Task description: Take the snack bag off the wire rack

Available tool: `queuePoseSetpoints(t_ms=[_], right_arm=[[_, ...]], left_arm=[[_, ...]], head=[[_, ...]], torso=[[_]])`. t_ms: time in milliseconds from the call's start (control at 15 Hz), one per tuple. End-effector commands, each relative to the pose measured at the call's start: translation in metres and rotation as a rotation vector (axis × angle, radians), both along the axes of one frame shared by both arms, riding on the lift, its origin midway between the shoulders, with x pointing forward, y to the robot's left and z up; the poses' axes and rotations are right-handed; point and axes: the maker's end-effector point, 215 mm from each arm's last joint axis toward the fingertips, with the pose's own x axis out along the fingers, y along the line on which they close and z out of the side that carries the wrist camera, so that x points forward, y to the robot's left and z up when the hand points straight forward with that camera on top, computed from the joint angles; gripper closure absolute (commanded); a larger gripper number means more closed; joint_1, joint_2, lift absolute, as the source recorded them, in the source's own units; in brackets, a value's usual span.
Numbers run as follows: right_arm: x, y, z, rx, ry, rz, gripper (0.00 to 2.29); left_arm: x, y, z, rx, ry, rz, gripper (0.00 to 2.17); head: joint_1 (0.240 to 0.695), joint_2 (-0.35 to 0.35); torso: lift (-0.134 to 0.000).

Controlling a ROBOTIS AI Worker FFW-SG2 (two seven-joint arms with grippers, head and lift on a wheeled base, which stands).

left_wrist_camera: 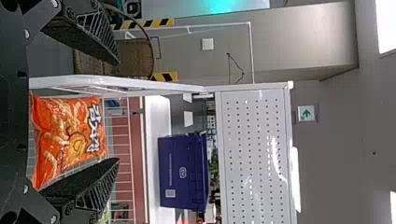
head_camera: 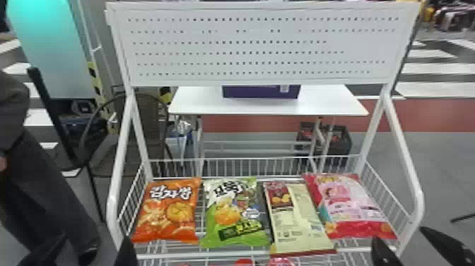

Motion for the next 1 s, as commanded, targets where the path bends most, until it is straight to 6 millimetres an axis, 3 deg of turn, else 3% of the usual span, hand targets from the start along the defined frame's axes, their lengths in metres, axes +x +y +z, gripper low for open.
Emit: queuePoseSetpoints(t_ms=[0, 333, 467, 733, 933], right_arm=[[0.033, 0.008, -0.015, 0.003, 0.024, 0.009, 0.1], [0.103, 0.042, -0.066, -0.019, 0.078, 0.039, 0.1], [0.128, 0.042, -0.079, -0.03, 0.088, 0.018, 0.1], [0.168, 0.027, -0.097, -0.082, 0.091, -0.051, 0.11], [0.179, 0.008, -0.11, -0.107, 0.107, -0.103, 0.12]], left_arm=[[-0.001, -0.001, -0.005, 0.001, 0.009, -0.003, 0.16], [0.001, -0.003, -0.009, 0.003, 0.013, -0.013, 0.16], [0.002, -0.003, -0.008, 0.001, 0.01, -0.015, 0.16], [0.002, -0.001, -0.012, 0.008, 0.019, -0.014, 0.16], [0.002, -0.001, -0.013, 0.01, 0.02, -0.016, 0.16]], head=[[0.499, 0.0], [0.499, 0.0], [0.499, 0.0], [0.499, 0.0], [0.499, 0.0]], torso=[[0.0], [0.0], [0.0], [0.0], [0.0]])
